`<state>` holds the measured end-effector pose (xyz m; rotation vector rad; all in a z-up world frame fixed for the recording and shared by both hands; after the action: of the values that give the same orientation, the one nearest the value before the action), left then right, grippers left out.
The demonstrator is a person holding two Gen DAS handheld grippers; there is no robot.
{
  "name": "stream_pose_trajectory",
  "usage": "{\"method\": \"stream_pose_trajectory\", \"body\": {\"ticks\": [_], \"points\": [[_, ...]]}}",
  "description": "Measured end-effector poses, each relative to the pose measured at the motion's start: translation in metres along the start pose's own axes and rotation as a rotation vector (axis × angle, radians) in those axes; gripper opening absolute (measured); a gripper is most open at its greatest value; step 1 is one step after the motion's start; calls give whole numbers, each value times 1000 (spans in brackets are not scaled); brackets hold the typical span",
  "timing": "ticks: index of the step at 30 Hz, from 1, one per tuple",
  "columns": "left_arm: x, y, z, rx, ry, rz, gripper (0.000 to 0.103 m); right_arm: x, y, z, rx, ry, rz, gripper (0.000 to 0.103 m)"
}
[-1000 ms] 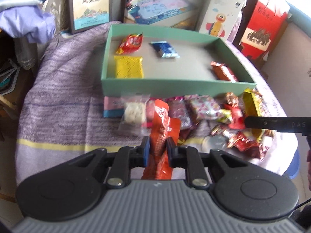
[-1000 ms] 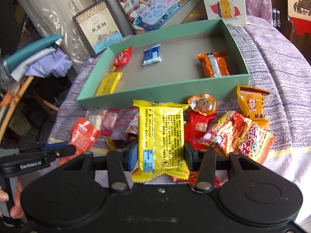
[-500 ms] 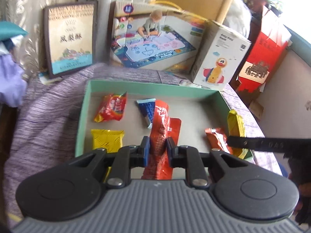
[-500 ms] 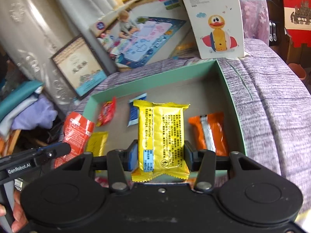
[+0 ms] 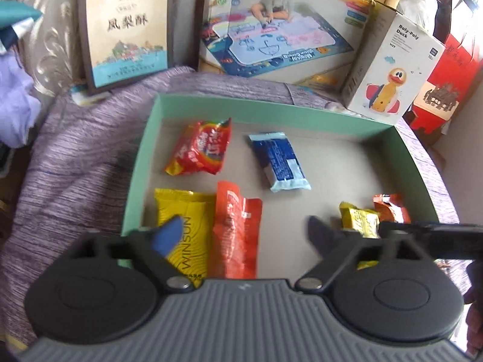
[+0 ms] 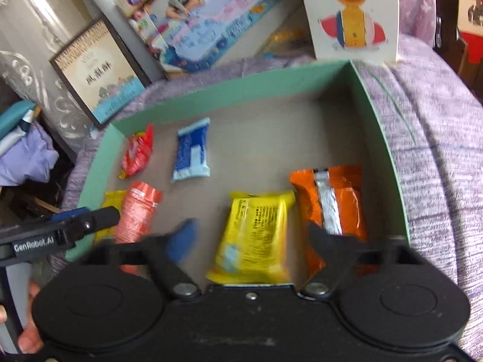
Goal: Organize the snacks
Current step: 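Lower both packs into the green box and open both tools, then grasp the pink jelly pouch with the left tool while the right tool grasps the red-white striped bag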
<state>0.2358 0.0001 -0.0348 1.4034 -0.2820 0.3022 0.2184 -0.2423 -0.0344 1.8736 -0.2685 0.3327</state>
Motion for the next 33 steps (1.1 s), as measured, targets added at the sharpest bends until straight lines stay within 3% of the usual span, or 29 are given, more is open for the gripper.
{"method": "stream_pose_trajectory", "body": {"ticks": [4,16,25,33], "points": [[-9,13,5,18,-29,14,103,-5,21,-7,-22,32,43,103],[-64,46,21,-21,-68,6,103,-51,71,10,-27,-4,89,103],[-102,35,44,-19,-111,-62,103,-94,89,51,-39,-102,108,103],[-106,20,59,-33,-118,-97,103,-123,88,79,6,-168,90,103]]}}
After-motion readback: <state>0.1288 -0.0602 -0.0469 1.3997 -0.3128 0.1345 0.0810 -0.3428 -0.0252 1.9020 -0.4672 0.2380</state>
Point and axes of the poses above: each gripper's, at about its wrist camera, not at the fingertips, and y roughly against the way its jaws point, z to its right, x to its top, the point moved 5 cm from there along -y, roughly the way its jaws point, and after that the axes turned 13 degrees about -z, right-handed, at the moved point
